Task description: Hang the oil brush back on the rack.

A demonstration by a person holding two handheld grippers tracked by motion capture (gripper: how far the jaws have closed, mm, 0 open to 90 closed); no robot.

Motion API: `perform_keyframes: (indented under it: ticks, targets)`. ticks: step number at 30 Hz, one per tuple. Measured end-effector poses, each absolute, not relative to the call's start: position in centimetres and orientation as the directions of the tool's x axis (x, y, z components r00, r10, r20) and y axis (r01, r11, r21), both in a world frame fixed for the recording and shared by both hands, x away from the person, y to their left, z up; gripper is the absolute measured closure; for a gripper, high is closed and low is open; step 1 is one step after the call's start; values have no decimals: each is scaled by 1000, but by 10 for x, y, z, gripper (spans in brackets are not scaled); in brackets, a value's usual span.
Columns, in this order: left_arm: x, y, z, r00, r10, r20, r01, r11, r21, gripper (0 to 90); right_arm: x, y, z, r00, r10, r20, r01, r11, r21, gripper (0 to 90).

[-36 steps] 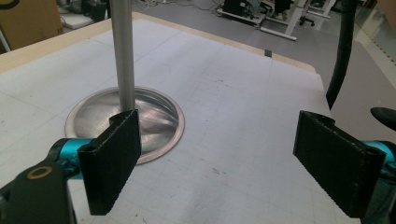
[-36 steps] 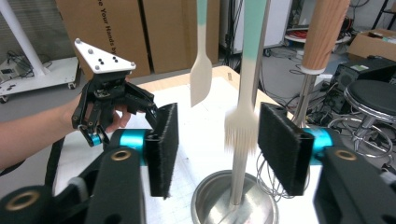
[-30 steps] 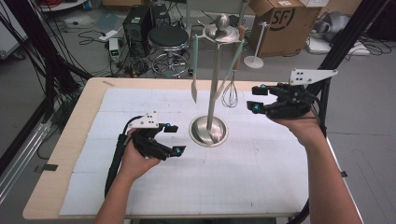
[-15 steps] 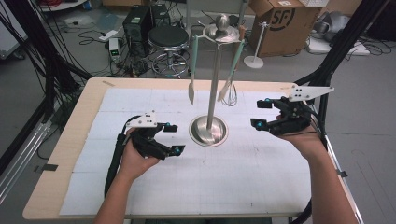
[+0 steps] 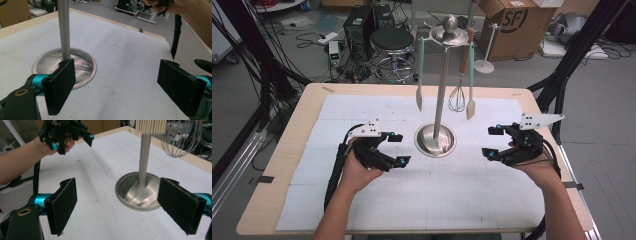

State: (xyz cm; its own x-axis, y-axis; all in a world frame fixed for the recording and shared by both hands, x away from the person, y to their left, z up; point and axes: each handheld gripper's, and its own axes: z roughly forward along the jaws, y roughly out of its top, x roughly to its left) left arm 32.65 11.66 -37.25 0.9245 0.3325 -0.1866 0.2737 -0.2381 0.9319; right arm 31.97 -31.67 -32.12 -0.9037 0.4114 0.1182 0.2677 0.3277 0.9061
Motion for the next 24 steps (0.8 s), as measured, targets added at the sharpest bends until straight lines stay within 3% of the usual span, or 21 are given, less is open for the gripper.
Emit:
perform_keyframes:
  ticks: [24]
  targets:
    - [322, 119, -372, 923, 339, -182, 273, -244, 931, 157, 313, -303, -355, -903, 405, 143, 304, 367, 879, 155]
